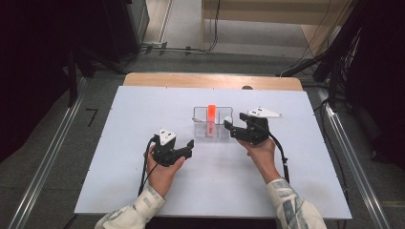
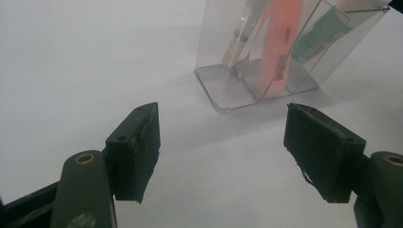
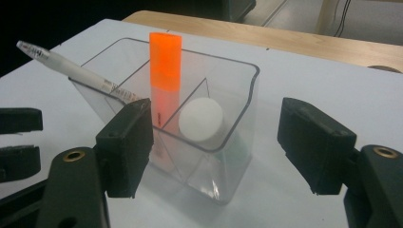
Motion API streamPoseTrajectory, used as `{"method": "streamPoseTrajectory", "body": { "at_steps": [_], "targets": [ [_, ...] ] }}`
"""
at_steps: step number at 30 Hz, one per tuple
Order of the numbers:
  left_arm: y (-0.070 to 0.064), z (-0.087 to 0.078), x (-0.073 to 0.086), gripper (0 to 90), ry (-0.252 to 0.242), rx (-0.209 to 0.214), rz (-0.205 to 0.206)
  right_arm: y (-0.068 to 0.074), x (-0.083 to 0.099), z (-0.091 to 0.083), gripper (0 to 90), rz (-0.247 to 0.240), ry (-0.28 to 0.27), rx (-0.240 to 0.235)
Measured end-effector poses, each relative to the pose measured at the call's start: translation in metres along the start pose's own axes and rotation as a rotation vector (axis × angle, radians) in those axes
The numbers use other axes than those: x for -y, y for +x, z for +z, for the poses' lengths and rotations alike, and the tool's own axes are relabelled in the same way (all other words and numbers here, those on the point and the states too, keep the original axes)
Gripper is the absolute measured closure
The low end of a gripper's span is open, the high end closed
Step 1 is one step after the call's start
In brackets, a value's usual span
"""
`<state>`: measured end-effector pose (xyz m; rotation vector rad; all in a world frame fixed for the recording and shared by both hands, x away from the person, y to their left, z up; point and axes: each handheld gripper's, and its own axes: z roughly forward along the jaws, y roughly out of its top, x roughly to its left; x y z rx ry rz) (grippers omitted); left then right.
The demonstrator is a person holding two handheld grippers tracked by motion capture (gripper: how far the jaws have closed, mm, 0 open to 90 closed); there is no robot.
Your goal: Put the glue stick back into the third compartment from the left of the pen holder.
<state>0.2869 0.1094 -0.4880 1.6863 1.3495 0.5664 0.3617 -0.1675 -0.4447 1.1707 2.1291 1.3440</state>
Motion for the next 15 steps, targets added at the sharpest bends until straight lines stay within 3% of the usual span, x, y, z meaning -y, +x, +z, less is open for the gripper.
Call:
{"method": "streamPoseTrajectory", "body": {
  "at_steps": [7,15],
  "targets": [
    [0.002,0.0,0.0,28.0,0.003,-0.002,-0.001,0.003,0.007,-0.003,21.4,-0.043,0.041,0.002],
    [0.01,-0.005,0.001,27.8,-0.003,-0.01,-0.021,0.002,0.014,-0.007,20.3,-0.05,0.056,0.016]
  ]
}}
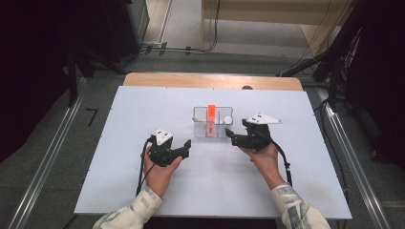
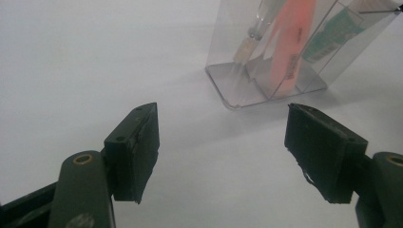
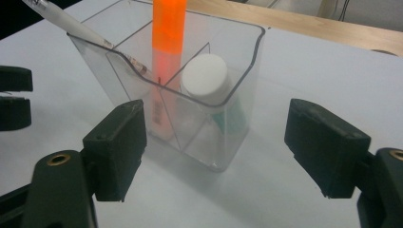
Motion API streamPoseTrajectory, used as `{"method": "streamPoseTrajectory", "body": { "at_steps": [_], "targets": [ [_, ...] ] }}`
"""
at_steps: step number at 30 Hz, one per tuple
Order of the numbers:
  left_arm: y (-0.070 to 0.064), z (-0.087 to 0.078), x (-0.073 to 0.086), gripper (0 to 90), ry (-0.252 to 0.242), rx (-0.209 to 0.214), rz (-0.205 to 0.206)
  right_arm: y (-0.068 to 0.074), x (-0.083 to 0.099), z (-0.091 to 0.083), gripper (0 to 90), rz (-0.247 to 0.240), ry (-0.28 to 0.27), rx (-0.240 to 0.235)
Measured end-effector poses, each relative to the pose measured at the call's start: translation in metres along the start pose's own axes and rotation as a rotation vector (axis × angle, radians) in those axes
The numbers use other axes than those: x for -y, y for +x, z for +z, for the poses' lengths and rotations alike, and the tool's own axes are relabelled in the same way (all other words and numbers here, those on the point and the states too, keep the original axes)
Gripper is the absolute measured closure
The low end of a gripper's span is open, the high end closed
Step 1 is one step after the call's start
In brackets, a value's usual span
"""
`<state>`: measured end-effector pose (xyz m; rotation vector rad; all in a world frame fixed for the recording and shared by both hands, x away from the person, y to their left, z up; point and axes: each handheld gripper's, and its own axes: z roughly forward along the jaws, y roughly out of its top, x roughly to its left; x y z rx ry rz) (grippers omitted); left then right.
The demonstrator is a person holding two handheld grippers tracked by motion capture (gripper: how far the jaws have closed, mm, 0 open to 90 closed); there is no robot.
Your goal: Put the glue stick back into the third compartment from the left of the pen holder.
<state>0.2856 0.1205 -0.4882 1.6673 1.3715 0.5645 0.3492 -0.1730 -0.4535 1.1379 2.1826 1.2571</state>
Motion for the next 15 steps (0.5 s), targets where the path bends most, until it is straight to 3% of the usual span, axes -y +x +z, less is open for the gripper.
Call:
{"method": "streamPoseTrajectory", "body": {
  "at_steps": [15],
  "targets": [
    [0.007,-0.004,0.0,27.8,-0.008,-0.008,-0.016,-0.004,0.019,-0.015,15.5,-0.018,0.039,0.038]
  ]
}}
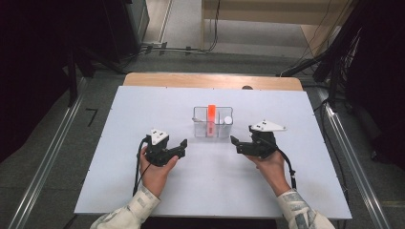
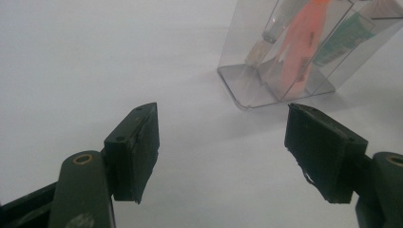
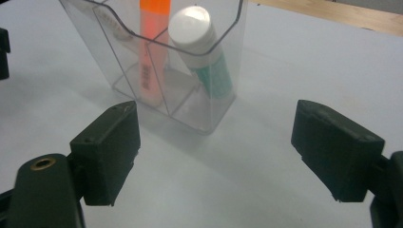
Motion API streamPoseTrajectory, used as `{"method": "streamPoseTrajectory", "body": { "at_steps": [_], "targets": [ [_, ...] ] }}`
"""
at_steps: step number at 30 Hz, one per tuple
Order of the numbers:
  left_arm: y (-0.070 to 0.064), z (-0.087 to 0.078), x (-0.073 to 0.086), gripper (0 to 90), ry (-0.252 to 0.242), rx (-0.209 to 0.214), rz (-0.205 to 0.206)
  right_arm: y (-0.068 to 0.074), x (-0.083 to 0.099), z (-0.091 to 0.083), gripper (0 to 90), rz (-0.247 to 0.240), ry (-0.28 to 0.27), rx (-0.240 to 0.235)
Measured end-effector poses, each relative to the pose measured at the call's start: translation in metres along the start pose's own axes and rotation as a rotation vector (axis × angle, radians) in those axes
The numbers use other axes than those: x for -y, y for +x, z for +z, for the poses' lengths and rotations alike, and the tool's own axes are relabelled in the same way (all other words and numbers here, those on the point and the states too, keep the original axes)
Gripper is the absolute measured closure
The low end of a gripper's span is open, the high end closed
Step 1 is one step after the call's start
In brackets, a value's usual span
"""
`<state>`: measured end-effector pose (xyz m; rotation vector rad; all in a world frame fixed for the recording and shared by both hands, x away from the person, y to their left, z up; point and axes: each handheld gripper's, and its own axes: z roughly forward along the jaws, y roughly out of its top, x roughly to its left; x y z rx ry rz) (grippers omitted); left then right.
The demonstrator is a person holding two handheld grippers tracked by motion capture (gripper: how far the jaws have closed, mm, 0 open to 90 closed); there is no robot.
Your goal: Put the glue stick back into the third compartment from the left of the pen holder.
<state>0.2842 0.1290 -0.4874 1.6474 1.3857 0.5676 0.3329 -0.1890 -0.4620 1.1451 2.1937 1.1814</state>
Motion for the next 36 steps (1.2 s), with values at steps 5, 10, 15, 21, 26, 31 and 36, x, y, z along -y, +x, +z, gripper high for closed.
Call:
{"method": "streamPoseTrajectory", "body": {
  "at_steps": [5,10,15,21,26,31,36],
  "targets": [
    [0.003,-0.002,0.0,27.8,0.001,-0.009,-0.001,-0.003,0.008,-0.006,15.5,0.0,0.012,0.011],
    [0.006,-0.003,0.0,27.8,-0.003,-0.015,-0.008,-0.008,0.013,-0.013,15.5,0.011,0.019,0.016],
    [0.01,-0.005,0.001,27.8,-0.004,-0.022,-0.011,-0.014,0.018,-0.021,15.5,0.025,0.016,0.028],
    [0.015,-0.008,0.001,27.8,-0.008,-0.03,-0.017,-0.02,0.025,-0.029,15.5,0.04,0.018,0.043],
    [0.023,-0.011,0.002,27.8,-0.008,-0.047,-0.026,-0.024,0.031,-0.036,15.5,0.053,0.022,0.053],
    [0.028,-0.014,0.002,27.8,-0.01,-0.056,-0.034,-0.03,0.038,-0.043,15.5,0.061,0.028,0.068],
    [0.032,-0.015,0.004,27.8,-0.006,-0.065,-0.04,-0.035,0.045,-0.048,15.5,0.059,0.043,0.1]
  ]
}}
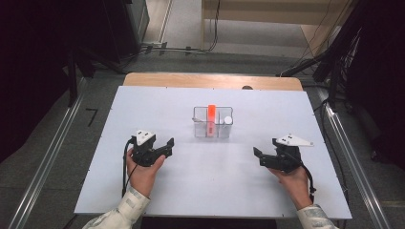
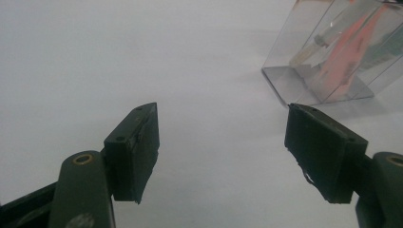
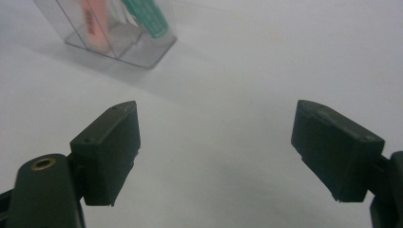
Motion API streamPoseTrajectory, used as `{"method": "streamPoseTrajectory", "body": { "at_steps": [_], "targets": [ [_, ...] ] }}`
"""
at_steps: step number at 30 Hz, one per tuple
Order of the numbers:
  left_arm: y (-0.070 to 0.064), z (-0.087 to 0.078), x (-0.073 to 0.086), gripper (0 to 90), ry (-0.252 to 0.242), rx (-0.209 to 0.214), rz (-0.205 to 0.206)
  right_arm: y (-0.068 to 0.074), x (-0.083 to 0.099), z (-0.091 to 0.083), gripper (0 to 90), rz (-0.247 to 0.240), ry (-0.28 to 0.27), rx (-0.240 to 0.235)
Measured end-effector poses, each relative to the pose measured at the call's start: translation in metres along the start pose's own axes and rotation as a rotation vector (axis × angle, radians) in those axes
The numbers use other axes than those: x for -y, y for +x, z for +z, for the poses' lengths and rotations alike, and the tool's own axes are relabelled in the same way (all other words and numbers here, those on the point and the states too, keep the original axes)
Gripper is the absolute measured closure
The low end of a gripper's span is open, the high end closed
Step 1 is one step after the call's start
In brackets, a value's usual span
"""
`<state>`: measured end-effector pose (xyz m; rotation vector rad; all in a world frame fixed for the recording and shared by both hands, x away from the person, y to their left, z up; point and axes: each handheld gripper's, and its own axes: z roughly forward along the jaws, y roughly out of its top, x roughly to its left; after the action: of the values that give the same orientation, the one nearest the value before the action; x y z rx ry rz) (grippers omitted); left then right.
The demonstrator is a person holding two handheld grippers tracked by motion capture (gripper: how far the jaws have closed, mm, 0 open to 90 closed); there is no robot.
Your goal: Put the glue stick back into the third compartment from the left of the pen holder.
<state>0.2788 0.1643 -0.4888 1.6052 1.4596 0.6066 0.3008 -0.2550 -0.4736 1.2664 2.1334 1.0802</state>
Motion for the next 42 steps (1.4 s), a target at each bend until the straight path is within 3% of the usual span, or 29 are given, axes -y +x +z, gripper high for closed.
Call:
{"method": "streamPoseTrajectory", "body": {
  "at_steps": [30,42],
  "targets": [
    [0.018,-0.015,0.009,26.5,0.02,-0.013,-0.018,-0.037,0.029,-0.034,15.5,0.075,0.013,0.095],
    [0.022,-0.025,0.013,25.3,0.028,-0.02,0.002,-0.043,0.036,-0.042,15.5,0.087,0.018,0.116]
  ]
}}
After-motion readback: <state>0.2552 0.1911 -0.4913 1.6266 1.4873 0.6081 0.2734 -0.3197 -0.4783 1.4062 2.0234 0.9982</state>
